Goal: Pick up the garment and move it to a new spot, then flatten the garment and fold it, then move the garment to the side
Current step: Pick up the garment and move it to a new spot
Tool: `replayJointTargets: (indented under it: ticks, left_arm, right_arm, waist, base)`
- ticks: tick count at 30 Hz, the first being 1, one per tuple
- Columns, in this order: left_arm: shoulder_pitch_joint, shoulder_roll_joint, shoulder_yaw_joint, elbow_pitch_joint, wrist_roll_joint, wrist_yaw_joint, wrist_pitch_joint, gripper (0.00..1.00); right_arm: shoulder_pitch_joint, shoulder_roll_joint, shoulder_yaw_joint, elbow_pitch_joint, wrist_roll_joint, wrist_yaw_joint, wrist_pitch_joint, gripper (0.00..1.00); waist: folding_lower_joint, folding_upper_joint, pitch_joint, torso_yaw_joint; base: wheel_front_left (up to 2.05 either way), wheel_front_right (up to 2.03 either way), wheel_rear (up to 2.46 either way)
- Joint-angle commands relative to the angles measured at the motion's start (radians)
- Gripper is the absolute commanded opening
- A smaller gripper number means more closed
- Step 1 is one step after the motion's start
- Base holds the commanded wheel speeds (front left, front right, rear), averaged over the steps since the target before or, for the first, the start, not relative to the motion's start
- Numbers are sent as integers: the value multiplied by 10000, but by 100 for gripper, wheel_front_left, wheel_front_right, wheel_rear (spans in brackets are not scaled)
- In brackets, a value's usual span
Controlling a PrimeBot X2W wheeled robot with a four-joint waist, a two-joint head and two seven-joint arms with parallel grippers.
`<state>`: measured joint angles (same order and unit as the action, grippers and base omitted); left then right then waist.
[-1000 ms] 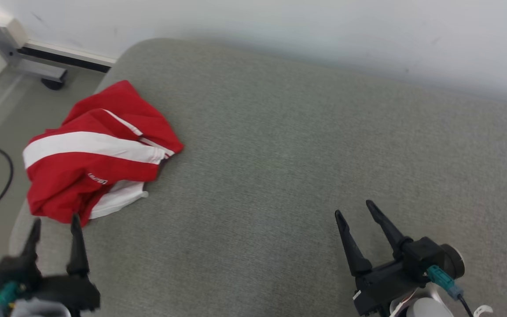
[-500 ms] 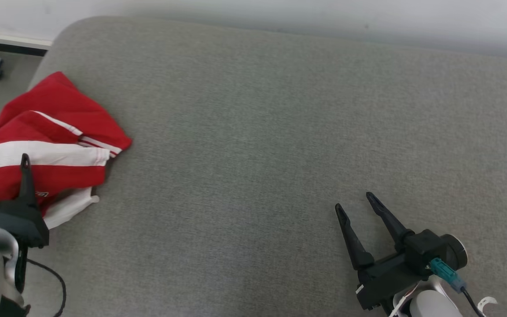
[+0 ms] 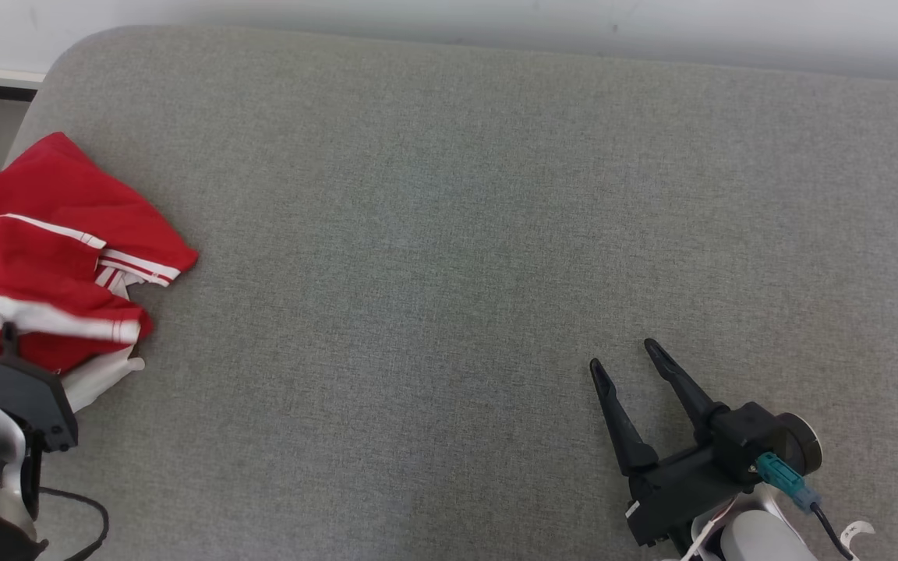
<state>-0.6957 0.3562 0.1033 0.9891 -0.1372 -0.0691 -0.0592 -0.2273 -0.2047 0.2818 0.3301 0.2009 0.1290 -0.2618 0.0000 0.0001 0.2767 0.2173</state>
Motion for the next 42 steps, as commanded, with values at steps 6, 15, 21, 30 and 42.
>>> replayJointTargets:
  ticks: [6,15,21,30,42]
  left_arm:
    - [-6,-21,68,215,-286,16,-68,0]
    - [-843,-7,-550,-545,-301,-461,-487,0]
    - [-1189,-916,-1676,-1093,-929,-618,-792,0]
    - [-81,-2790,-4368,-1938,-3275,-602,-1303,0]
    - [116,-3047,-7531,-2578,-6174,-290,-1985,0]
  right_arm:
    - [-64,127,51,69,137,33,-47,100]
    - [199,536,-104,140,241,33,-47,100]
    - [266,877,-48,282,343,33,-47,100]
    - [482,1125,-251,524,473,33,-35,100]
    - [438,1183,-138,656,581,34,-28,100]
  waist:
    - [0,-1,-218,-53]
    - [0,-1,-840,-249]
    - [0,-1,-1315,-684]
    - [0,-1,-1685,-1857]
    - [0,-1,-1680,-3853]
  base:
    - [0,0,0]
    - [0,0,0]
    - [0,0,0]
    - [0,0,0]
    - [0,0,0]
